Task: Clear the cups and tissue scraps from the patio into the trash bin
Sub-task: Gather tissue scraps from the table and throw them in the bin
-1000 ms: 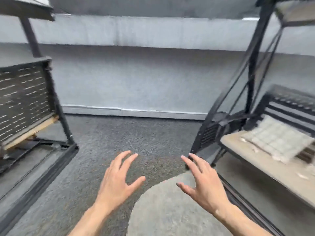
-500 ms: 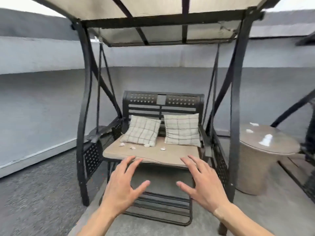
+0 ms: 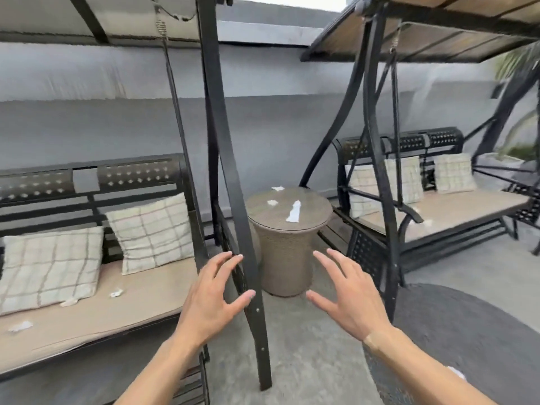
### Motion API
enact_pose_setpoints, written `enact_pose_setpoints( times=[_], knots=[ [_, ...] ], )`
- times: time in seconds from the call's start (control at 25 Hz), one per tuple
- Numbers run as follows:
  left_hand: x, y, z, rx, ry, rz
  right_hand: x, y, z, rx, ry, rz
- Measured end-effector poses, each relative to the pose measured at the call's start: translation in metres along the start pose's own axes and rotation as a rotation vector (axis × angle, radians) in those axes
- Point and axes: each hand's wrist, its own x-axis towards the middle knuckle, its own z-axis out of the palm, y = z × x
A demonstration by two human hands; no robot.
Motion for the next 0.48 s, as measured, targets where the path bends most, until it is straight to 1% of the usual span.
enact_pose_setpoints(
  times=[0.08, 0.2, 0.48],
  knots=[
    [0.03, -0.007, 0.025, -0.003, -0.052, 0.032, 0.011, 0.025, 0.008, -0.04, -0.018, 0.041],
    [0.071, -0.021, 0.058, 0.011, -0.086, 0.072, 0.032, 0.052, 0.021, -0.091, -0.031, 0.091],
    [0.173, -0.083, 0.121, 0.033, -0.181, 0.122, 0.107, 0.094, 0.076, -0.177, -0.094, 0.247]
  ],
)
